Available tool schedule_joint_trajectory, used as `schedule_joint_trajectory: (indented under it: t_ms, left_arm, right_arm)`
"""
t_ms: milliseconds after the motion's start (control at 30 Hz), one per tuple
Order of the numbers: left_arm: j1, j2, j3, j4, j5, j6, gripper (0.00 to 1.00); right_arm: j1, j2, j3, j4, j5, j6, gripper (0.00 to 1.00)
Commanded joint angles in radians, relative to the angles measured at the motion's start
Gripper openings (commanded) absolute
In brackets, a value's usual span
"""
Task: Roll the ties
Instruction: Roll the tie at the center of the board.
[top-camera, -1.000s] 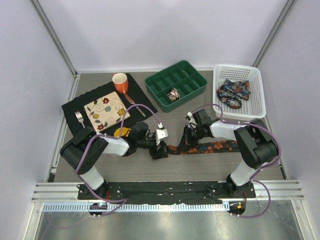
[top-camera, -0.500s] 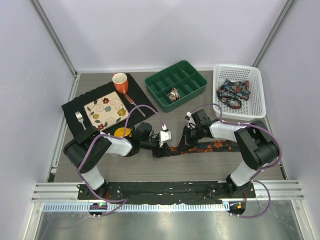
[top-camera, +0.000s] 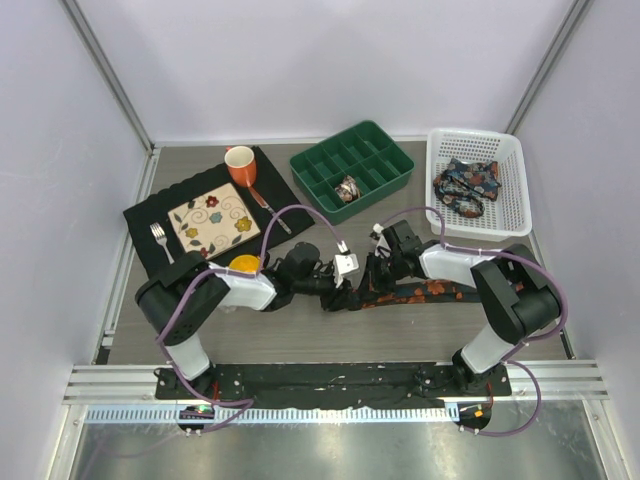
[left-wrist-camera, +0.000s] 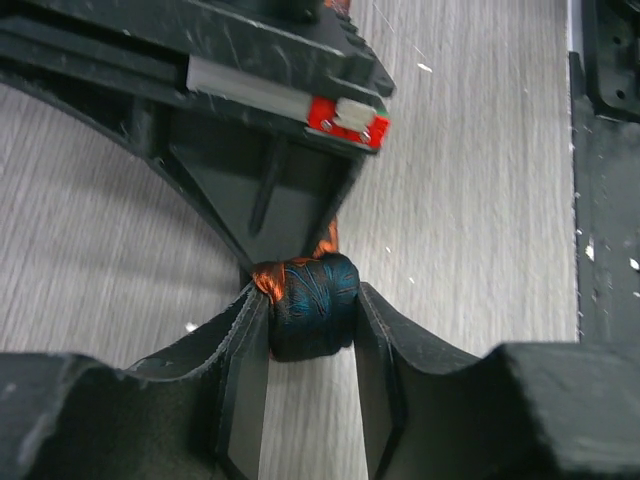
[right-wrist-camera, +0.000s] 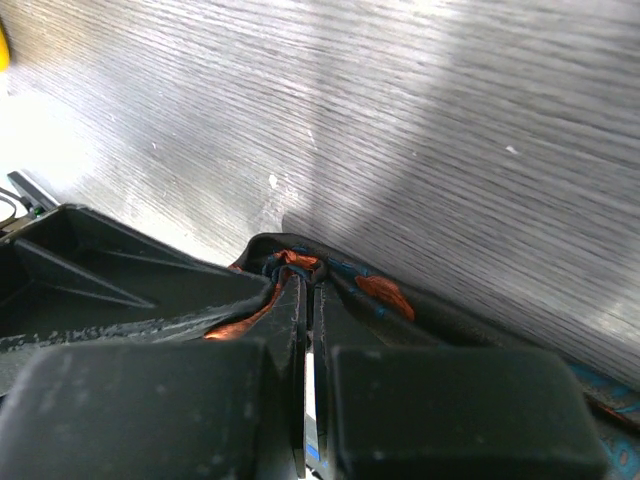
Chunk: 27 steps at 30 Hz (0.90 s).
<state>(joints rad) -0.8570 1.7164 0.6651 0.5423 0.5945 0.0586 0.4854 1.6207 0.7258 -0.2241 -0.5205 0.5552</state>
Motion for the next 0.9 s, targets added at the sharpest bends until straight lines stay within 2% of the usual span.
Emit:
schedule_joint_trajectory:
  t_ms: [0,267,400,633,700,800,867]
  left_arm:
    - [-0.039,0.087,0.039,0.108,-0.011,0.000,0.41]
    - [-0.043,0.167,0.018,0.104,-0.030,0.084,0.41]
    - [-0.042,0.166,-0.005,0.018,-0.032,0.138,0.42]
    - [-0.042,0.175,-0.019,-0.142,-0.136,0.204,0.41]
    - [-0.042,0.190,0.020,-0.206,-0.160,0.199,0.40]
    - [-0.042,0.210,0.085,-0.324,-0.188,0.224,0.35]
    - [-0.042,0.187,0.091,-0.379,-0.191,0.248,0.28]
  right_arm:
    - [0.022,0.034,-0.055,-0.011,0.188,-0.026,0.01]
    - [0.022,0.027,-0.063,0.000,0.183,-0.008,0.01]
    - [0.022,0.021,-0.062,0.005,0.183,-0.005,0.01]
    - [0.022,-0.007,-0.066,0.032,0.175,0.012,0.01]
    - [0.022,-0.018,-0.069,0.042,0.165,0.018,0.01]
    - [0.021,-0.030,-0.063,0.045,0.154,0.025,0.01]
    - [0.021,-0.051,-0.058,0.045,0.158,0.028,0.01]
